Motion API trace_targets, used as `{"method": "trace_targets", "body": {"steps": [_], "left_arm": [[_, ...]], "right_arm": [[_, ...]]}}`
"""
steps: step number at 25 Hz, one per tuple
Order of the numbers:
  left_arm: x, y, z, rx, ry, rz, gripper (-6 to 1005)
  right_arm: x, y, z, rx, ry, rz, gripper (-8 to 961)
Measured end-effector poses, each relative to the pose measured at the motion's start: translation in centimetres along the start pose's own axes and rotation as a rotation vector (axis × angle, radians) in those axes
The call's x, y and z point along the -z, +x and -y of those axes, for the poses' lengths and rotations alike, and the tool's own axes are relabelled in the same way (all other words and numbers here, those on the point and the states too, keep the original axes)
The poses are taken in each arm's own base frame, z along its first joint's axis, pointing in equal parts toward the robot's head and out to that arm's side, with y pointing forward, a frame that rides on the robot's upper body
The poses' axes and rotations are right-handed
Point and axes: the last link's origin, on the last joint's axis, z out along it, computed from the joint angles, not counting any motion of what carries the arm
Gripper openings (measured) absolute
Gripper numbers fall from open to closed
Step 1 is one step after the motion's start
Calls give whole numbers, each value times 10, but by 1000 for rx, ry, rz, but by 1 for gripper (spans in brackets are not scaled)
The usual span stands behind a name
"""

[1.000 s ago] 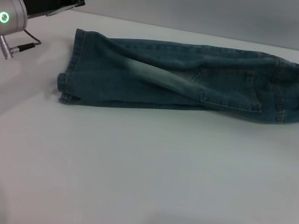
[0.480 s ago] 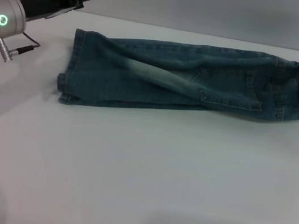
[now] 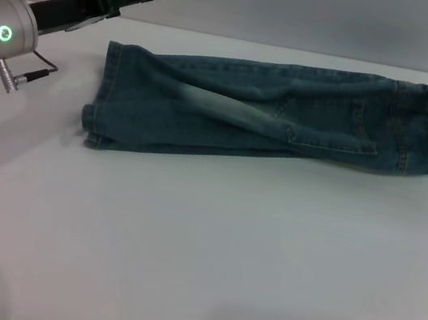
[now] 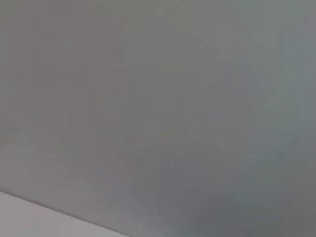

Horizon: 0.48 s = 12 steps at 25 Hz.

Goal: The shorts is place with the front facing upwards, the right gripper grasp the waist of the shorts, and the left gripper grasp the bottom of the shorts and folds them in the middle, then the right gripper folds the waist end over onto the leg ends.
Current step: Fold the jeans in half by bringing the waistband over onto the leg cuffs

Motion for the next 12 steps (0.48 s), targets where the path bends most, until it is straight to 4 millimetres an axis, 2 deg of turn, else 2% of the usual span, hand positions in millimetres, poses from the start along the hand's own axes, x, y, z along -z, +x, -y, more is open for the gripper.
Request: {"method": "trace_targets", "body": {"steps": [1, 12], "left_arm": [[1, 0, 1, -1, 1, -1, 836], [2, -3, 4, -38, 8, 2, 833]], "right_arm": [[0, 0, 0, 0, 0, 0, 217], [5, -4, -1, 3, -18, 0, 118]]}}
